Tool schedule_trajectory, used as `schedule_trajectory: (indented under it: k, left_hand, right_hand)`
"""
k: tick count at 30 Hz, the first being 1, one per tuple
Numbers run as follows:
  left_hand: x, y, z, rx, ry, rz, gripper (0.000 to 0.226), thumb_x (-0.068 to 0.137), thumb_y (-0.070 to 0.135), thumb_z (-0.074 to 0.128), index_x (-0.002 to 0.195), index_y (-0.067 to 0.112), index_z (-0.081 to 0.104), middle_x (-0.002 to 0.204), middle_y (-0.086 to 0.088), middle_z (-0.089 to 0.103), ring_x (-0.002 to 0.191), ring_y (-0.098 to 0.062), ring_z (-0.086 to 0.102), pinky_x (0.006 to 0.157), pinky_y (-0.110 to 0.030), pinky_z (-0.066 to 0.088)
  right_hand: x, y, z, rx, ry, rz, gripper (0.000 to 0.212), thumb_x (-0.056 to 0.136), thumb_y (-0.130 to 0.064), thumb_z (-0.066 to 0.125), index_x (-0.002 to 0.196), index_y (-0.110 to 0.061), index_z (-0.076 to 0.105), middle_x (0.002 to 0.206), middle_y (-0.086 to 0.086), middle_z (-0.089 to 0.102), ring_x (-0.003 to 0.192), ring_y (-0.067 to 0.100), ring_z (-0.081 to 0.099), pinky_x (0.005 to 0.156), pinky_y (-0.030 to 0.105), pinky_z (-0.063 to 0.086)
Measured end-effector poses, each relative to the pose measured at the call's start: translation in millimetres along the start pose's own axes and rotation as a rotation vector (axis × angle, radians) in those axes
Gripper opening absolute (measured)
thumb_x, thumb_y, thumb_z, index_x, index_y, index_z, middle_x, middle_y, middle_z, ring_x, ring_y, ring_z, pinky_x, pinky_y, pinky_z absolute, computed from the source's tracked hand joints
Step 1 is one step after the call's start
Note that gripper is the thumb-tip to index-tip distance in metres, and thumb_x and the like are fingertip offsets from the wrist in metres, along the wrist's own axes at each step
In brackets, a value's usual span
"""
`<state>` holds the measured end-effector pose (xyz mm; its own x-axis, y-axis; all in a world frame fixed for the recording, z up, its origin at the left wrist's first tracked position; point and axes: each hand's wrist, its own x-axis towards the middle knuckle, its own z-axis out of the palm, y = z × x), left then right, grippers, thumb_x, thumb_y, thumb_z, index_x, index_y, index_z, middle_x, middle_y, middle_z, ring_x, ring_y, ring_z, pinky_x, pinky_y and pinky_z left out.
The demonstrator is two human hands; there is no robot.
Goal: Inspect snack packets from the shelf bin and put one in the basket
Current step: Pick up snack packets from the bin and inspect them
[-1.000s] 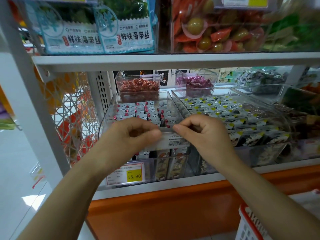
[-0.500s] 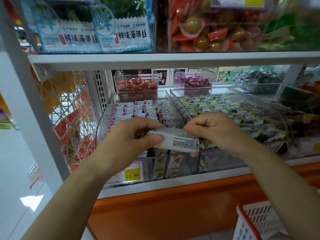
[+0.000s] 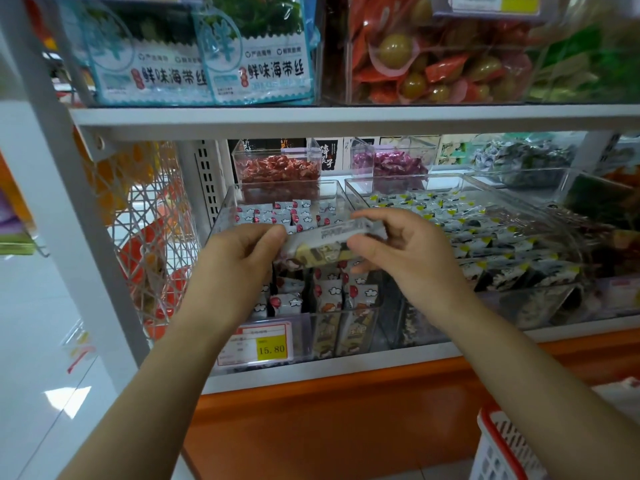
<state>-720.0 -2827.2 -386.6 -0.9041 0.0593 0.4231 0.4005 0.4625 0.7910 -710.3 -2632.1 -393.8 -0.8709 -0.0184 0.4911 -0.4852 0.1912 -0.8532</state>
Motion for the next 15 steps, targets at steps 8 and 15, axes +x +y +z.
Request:
schedule_trajectory:
  k: [8, 15]
  left_hand:
    - [8, -18, -12, 0.687, -0.011, 0.229, 0.031, 0.092, 0.023, 0.054, 0.12, 0.014, 0.062, 0.125, -0.007, 0.06, 0.123, -0.028, 0.044, 0.103, -0.04, 0.031]
    - [7, -33, -19, 0.827, -0.142, 0.133, 0.045, 0.095, 0.041, 0.038, 0.138, 0.03, 0.039, 0.151, 0.005, 0.028, 0.143, -0.015, 0.005, 0.115, -0.048, -0.001]
  right_hand:
    - [33, -5, 24, -0.521, 0.001, -0.138, 0.031, 0.076, -0.027, 0.075, 0.101, -0.016, 0.061, 0.084, -0.016, 0.056, 0.075, -0.005, 0.053, 0.064, 0.01, 0.044]
    - [57, 4, 59, -0.914, -0.344, -0.076, 0.041, 0.081, -0.033, 0.071, 0.115, -0.011, 0.062, 0.112, 0.008, 0.063, 0.098, 0.024, 0.058, 0.084, 0.039, 0.049]
